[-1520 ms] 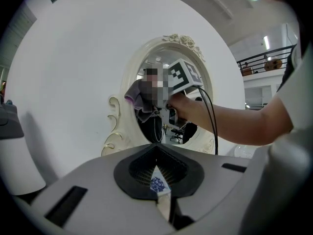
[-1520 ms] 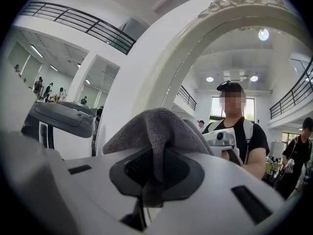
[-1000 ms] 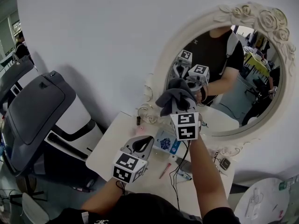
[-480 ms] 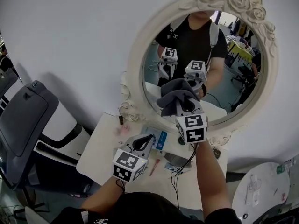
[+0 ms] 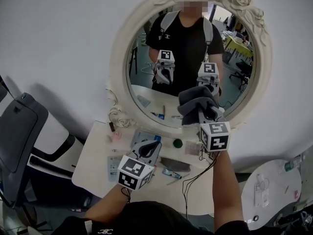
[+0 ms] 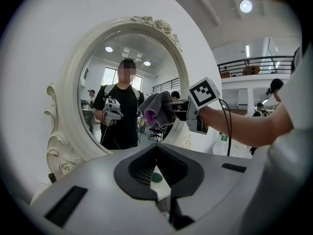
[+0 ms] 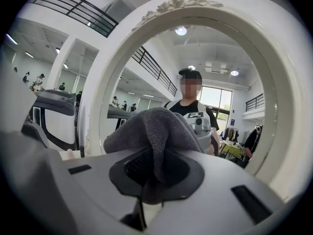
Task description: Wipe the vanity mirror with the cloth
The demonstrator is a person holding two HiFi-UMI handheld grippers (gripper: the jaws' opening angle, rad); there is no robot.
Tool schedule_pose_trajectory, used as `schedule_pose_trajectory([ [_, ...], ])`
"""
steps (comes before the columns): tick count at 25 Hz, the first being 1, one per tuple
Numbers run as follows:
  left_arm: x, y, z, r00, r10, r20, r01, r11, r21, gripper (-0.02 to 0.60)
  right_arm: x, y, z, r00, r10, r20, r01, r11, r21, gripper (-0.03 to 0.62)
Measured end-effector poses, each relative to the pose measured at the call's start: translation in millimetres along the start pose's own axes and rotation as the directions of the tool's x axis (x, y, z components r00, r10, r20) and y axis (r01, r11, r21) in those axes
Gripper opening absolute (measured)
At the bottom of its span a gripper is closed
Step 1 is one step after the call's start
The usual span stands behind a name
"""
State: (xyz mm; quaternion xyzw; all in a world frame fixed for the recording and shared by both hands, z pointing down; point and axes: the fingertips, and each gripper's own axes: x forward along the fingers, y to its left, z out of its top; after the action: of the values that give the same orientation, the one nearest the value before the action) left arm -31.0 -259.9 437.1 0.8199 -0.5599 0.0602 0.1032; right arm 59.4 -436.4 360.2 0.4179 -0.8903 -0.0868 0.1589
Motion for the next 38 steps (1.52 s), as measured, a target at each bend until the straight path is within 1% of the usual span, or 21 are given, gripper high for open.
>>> schedule_pose_trajectory([
  [3,7.6,-9.1,0.1,1.0,-0.019,-0.005,0.019,1.0,0.008,-0.002,-12.8,-25.5,-12.8,0.998,-0.058,-0.032,0.058,0.998,-0.004,0.043],
  [7,18.5,-23.7,1.2,0.999,-0.051,-0.011,0.051,0.999,0.018,-0.002,-25.1,-50.6,-26.2,0.99,-0.12,-0.079,0.122,0.992,0.019,0.043],
  [10,26.0,-32.8,0.3,0.997,-0.07,-0.018,0.07,0.997,0.023,-0.002,-28.0,-59.4,-38.3,0.979,-0.16,-0.125,0.163,0.986,0.017,0.042],
  [13,30.3,-39.1,-2.6,0.996,-0.08,-0.027,0.08,0.996,0.027,-0.002,-28.6,-61.3,-53.3,0.973,-0.172,-0.155,0.177,0.984,0.022,0.041],
  [17,30.2,-36.2,-3.7,0.997,-0.069,-0.031,0.07,0.997,0.025,-0.001,-29.3,-64.7,-77.0,0.971,-0.146,-0.19,0.159,0.986,0.055,0.041],
  [22,25.4,-29.0,-9.1,0.998,-0.045,-0.044,0.046,0.999,0.018,-0.002,-20.3,-50.0,-100.8,0.962,-0.137,-0.236,0.141,0.99,-0.002,0.041],
  [25,20.3,-23.3,-14.4,0.998,-0.026,-0.057,0.027,0.999,0.017,-0.002,-9.8,-33.9,-117.4,0.959,-0.1,-0.265,0.107,0.994,0.014,0.041],
  [30,8.0,-7.1,-21.3,0.997,0.025,-0.073,-0.025,1.0,0.008,-0.002,-1.1,-20.5,-128.2,0.958,-0.074,-0.278,0.089,0.995,0.042,0.041],
  [33,0.4,1.6,-22.7,0.995,0.06,-0.074,-0.059,0.998,0.006,-0.002,7.5,-6.3,-136.1,0.956,-0.028,-0.293,0.042,0.998,0.043,0.041],
  [35,-4.4,6.5,-22.7,0.994,0.081,-0.072,-0.08,0.997,0.009,-0.002,16.0,7.4,-142.5,0.955,0.014,-0.296,0.004,0.998,0.06,0.041],
  [37,-8.6,8.8,-24.2,0.993,0.094,-0.077,-0.094,0.996,0.01,-0.002,23.1,20.8,-148.6,0.953,0.054,-0.299,-0.025,0.995,0.098,0.041],
  [38,-10.8,9.3,-25.5,0.992,0.099,-0.081,-0.099,0.995,0.01,-0.002,26.3,27.3,-151.9,0.95,0.079,-0.302,-0.04,0.99,0.133,0.041],
])
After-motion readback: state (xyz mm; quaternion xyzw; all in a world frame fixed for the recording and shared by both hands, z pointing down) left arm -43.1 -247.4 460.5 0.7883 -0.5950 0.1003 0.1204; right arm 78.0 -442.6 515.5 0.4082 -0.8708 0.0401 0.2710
